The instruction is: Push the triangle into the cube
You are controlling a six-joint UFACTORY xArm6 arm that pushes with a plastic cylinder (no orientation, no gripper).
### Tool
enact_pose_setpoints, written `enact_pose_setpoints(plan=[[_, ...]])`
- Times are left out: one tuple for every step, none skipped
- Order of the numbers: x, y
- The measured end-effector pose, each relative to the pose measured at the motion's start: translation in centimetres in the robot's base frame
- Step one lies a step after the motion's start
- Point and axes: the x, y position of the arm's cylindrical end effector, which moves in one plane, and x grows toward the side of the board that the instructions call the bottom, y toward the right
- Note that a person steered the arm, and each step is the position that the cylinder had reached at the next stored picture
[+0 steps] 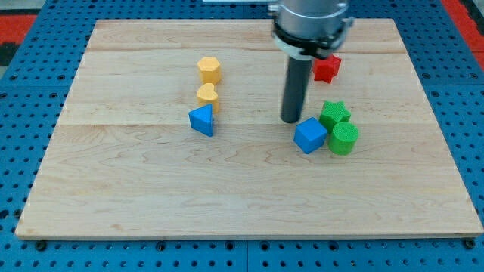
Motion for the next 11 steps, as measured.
enact_pose_setpoints(plan=[[-3.7, -4.4], [-3.8, -8.2], [-1.7, -8.2], [2.7, -8.2], [8.5, -8.4], [9.1, -16.0], [6.3, -20.4], [3.2, -19.0], [3.1, -14.4], [2.5, -12.9], [1.0, -15.1]])
